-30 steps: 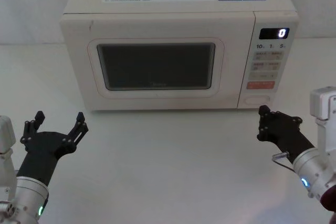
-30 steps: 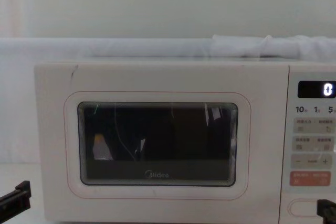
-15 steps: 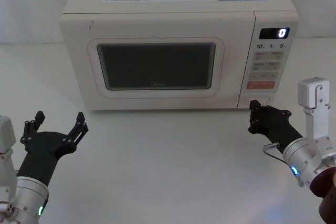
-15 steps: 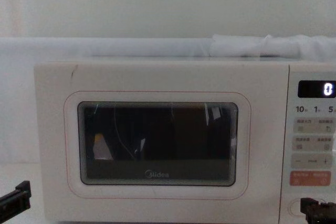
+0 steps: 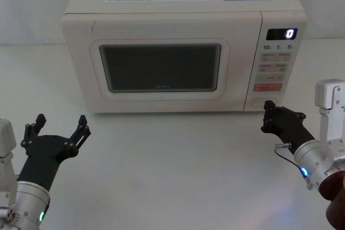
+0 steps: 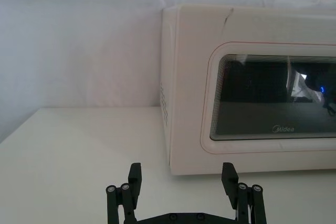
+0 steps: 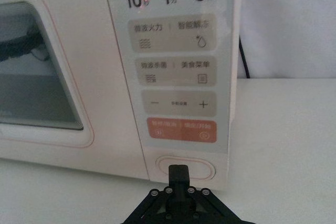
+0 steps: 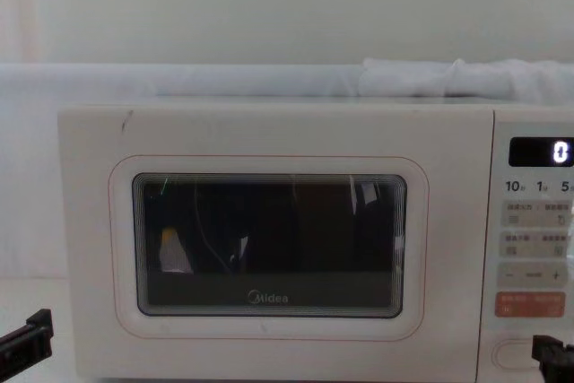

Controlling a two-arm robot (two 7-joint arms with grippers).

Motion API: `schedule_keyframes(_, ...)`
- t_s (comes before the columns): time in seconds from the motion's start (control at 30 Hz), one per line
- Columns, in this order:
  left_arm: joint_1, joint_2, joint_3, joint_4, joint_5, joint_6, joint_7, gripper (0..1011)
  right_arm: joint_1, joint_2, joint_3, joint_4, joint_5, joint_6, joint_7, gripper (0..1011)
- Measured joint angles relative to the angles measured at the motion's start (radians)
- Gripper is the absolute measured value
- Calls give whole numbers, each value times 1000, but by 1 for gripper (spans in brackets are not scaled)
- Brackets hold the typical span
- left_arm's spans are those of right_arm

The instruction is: Press the button to open the microwave door with one hand; close the microwave door with the other hand.

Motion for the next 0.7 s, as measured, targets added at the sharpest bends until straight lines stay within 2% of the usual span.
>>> schedule_keyframes(0.33, 0, 0, 0, 0, 0, 0, 0, 1001, -12, -6, 7, -20, 6, 3, -15, 0)
schedule_keyframes(0.7, 0, 0, 0, 0, 0, 0, 0, 1001, -15, -10, -6, -12, -42, 12, -43, 0)
